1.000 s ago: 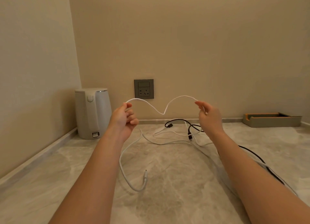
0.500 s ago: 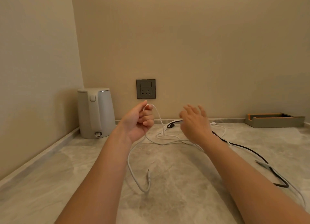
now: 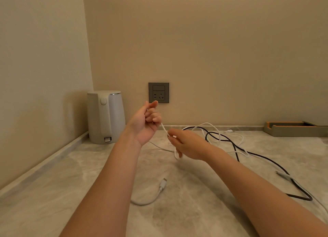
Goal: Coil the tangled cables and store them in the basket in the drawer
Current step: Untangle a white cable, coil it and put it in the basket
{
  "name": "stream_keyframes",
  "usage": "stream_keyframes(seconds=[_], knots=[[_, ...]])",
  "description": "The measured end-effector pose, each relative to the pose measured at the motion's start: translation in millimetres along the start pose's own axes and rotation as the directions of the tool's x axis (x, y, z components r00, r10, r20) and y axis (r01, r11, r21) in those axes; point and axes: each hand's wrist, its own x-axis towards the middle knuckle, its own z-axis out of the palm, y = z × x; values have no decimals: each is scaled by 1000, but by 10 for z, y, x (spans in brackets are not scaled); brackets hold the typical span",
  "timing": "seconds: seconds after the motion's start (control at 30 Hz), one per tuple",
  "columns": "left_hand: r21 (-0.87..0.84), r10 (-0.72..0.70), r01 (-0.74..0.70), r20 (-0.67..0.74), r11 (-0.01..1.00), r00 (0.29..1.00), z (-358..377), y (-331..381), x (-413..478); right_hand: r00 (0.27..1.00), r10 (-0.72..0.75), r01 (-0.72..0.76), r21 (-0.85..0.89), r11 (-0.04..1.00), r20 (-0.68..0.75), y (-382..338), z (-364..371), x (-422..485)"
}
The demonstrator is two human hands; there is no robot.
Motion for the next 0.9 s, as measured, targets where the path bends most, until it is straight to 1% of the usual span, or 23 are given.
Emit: stream_keyframes(seconds=[0.03, 0.1, 0.17, 0.23, 0.3, 0.37, 0.43, 0.5, 0.57, 0.6, 0.63, 0.67, 0.7, 0.73, 0.77, 0.83, 0.9], knots=[[-10, 23, -23, -27, 1000, 999, -18, 4, 8, 1000, -14, 14, 19, 1000, 6, -66, -26, -15], [-17, 52, -53, -77, 998, 996, -60, 7, 21, 999, -22, 18, 120, 993, 34, -204, -88, -40], [-4, 77, -78, -125, 997, 989, -103, 9, 33, 996, -17, -6, 259, 966, 88, -313, -151, -60], [18, 113, -111, -167, 994, 979, -131, 5, 50, 987, -22, -34, 333, 942, 162, -373, -210, -93], [2, 156, -158, -185, 987, 970, -136, 4, 59, 964, -39, -35, 272, 962, 264, -448, -257, -144], [-9, 183, -188, -193, 982, 964, -127, 0, 61, 935, -35, -15, 136, 991, 352, -555, -269, -185], [81, 204, -191, -201, 978, 958, -108, -24, 54, 927, 0, 8, -20, 1000, 374, -653, -275, -200], [245, 233, -182, -197, 952, 952, -96, -76, 56, 951, -11, 67, -170, 983, 310, -692, -296, -189], [470, 262, -154, -175, 869, 949, -102, -127, 64, 985, -74, 108, -222, 969, 156, -668, -364, -188], [593, 261, -124, -151, 795, 953, -111, -143, 57, 992, -112, 123, -204, 971, 63, -636, -403, -183], [698, 229, -86, -114, 711, 967, -113, -161, 45, 990, -140, 133, -163, 978, -34, -582, -434, -170], [767, 165, -55, -67, 640, 984, -106, -191, 22, 981, -152, 138, -113, 984, -125, -522, -458, -157], [801, 82, -33, -21, 597, 996, -91, -225, -5, 967, -150, 140, -63, 988, -207, -449, -467, -132], [813, 6, -14, 14, 581, 1000, -69, -259, -30, 952, -138, 140, -11, 990, -275, -374, -466, -107], [810, -60, 8, 33, 586, 998, -44, -293, -51, 935, -117, 143, 54, 988, -334, -297, -460, -84], [753, -180, 77, 56, 653, 982, -5, -349, -71, 912, -45, 145, 217, 965, -408, -152, -447, -43], [655, -285, 165, 81, 738, 955, 3, -366, -67, 915, 31, 123, 351, 928, -403, -58, -437, -30]])
